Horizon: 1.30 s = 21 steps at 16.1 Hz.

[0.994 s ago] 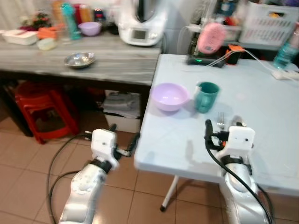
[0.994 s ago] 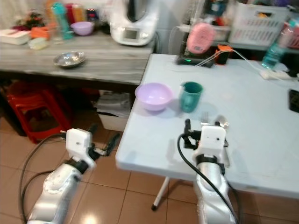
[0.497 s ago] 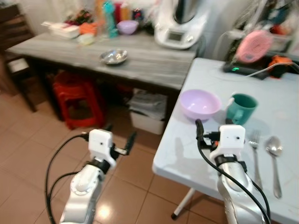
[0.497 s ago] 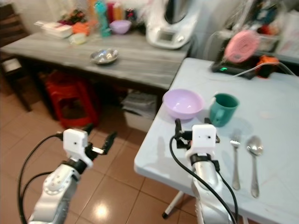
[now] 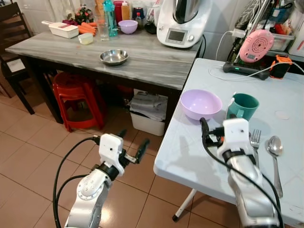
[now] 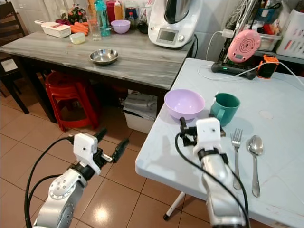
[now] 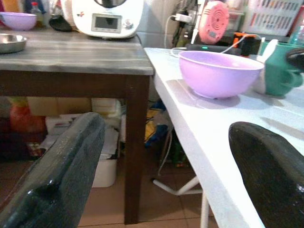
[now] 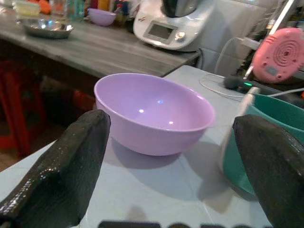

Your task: Setting the table

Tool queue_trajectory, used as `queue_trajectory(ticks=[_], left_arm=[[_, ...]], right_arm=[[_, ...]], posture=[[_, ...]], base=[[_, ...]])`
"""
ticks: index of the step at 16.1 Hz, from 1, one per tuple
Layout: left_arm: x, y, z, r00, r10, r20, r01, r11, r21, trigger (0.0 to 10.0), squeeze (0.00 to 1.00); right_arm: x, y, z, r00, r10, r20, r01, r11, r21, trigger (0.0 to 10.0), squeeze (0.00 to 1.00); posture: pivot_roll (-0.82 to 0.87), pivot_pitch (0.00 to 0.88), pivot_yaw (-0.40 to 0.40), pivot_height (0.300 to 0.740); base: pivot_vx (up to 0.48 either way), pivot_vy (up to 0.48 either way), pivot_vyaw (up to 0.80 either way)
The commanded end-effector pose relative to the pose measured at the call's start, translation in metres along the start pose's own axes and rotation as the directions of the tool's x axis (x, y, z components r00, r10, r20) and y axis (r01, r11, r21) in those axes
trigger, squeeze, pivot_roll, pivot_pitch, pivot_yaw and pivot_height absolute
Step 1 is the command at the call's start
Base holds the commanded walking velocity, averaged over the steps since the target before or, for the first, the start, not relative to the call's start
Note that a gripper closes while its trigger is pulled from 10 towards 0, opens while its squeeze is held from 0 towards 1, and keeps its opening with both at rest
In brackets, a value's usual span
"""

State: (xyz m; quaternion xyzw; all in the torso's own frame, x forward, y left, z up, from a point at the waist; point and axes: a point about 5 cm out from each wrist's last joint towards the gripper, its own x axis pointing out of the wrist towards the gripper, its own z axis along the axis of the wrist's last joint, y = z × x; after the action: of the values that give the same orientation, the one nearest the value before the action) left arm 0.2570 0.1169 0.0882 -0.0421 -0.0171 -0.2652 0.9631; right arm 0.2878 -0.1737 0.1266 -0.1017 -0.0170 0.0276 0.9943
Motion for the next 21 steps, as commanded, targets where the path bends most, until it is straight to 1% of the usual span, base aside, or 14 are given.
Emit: queue_trajectory(ticks=[1, 4, 5, 6, 7, 8, 9, 10, 14, 15, 17, 18, 19, 21], left_arm=[[-0.003, -0.004, 0.001, 0.998, -0.062, 0.003, 0.062, 0.998, -0.001, 10.0, 0.00], [-0.008, -0.012, -0.003, 0.989, -0.145, -0.012, 0.144, 0.989, -0.018, 10.0, 0.00], [-0.010, -0.016, -0.003, 0.984, -0.177, -0.010, 0.177, 0.984, -0.019, 10.0, 0.00], [-0.010, -0.017, -0.003, 0.983, -0.183, -0.010, 0.182, 0.983, -0.017, 10.0, 0.00], [-0.011, -0.018, -0.004, 0.981, -0.193, -0.013, 0.193, 0.981, -0.002, 10.0, 0.00], [-0.011, -0.018, -0.004, 0.981, -0.194, -0.012, 0.194, 0.981, -0.001, 10.0, 0.00], [-0.011, -0.018, -0.004, 0.981, -0.193, -0.012, 0.193, 0.981, -0.009, 10.0, 0.00], [-0.012, -0.018, -0.004, 0.981, -0.193, -0.012, 0.193, 0.981, -0.011, 10.0, 0.00], [-0.012, -0.019, -0.002, 0.977, -0.211, -0.008, 0.211, 0.977, -0.018, 10.0, 0.00], [-0.012, -0.021, -0.001, 0.969, -0.246, 0.001, 0.246, 0.969, -0.020, 10.0, 0.00], [-0.013, -0.021, 0.000, 0.967, -0.254, -0.003, 0.253, 0.967, -0.018, 10.0, 0.00], [-0.013, -0.021, 0.001, 0.966, -0.258, -0.005, 0.258, 0.966, -0.016, 10.0, 0.00], [-0.013, -0.021, 0.002, 0.965, -0.260, -0.004, 0.260, 0.965, -0.012, 10.0, 0.00], [-0.013, -0.022, 0.002, 0.965, -0.262, -0.005, 0.262, 0.965, -0.012, 10.0, 0.00]], right_arm=[[0.010, -0.003, -0.001, 0.998, 0.054, -0.040, -0.055, 0.998, -0.022, 10.0, 0.00], [0.024, -0.001, 0.004, 0.982, 0.171, -0.076, -0.177, 0.981, -0.079, 10.0, 0.00], [0.033, -0.003, 0.005, 0.973, 0.205, -0.109, -0.218, 0.968, -0.122, 10.0, 0.00], [0.035, -0.004, 0.005, 0.972, 0.208, -0.110, -0.222, 0.965, -0.138, 10.0, 0.00], [0.044, -0.009, 0.009, 0.966, 0.228, -0.125, -0.246, 0.956, -0.158, 10.0, 0.00], [0.049, -0.011, 0.009, 0.960, 0.241, -0.144, -0.264, 0.950, -0.169, 10.0, 0.00], [0.058, -0.014, 0.011, 0.946, 0.272, -0.178, -0.304, 0.934, -0.188, 10.0, 0.00], [0.063, -0.015, 0.013, 0.940, 0.289, -0.184, -0.322, 0.928, -0.188, 10.0, 0.00], [0.076, -0.014, 0.011, 0.891, 0.371, -0.263, -0.432, 0.872, -0.232, 10.0, 0.00], [0.080, -0.011, 0.008, 0.865, 0.403, -0.298, -0.476, 0.847, -0.238, 10.0, 0.00], [0.085, -0.010, 0.005, 0.848, 0.416, -0.328, -0.503, 0.827, -0.252, 10.0, 0.00], [0.087, -0.011, 0.005, 0.849, 0.411, -0.332, -0.503, 0.821, -0.270, 10.0, 0.00], [0.089, -0.014, 0.006, 0.853, 0.401, -0.334, -0.497, 0.819, -0.287, 0.0, 0.00], [0.091, -0.016, 0.004, 0.851, 0.391, -0.350, -0.503, 0.800, -0.328, 0.0, 0.00]], posture=[[-0.02, 0.000, -0.024, 0.740], [-0.03, 0.000, -0.034, 0.740], [-0.03, 0.000, -0.038, 0.740], [-0.03, 0.000, -0.038, 0.740], [-0.03, 0.000, -0.040, 0.740], [-0.03, 0.000, -0.040, 0.740], [-0.02, 0.000, -0.048, 0.740], [-0.02, 0.000, -0.048, 0.740], [-0.02, 0.001, -0.044, 0.740], [-0.02, 0.003, -0.038, 0.740], [-0.02, 0.003, -0.032, 0.740], [-0.01, 0.003, -0.030, 0.740], [-0.01, 0.003, -0.030, 0.740], [-0.01, 0.001, -0.028, 0.740]], base=[[0.000, 0.000, 0.00], [0.000, 0.000, 0.00], [0.000, 0.000, 0.00], [0.000, 0.000, 0.00], [0.000, 0.000, 0.00], [0.000, 0.000, 0.00], [0.000, 0.000, 0.00], [0.000, 0.000, 0.00], [0.000, 0.000, 0.00], [0.000, 0.000, 0.00], [0.000, 0.000, 0.00], [0.000, 0.000, 0.00], [0.000, 0.000, 0.00], [0.000, 0.000, 0.00]])
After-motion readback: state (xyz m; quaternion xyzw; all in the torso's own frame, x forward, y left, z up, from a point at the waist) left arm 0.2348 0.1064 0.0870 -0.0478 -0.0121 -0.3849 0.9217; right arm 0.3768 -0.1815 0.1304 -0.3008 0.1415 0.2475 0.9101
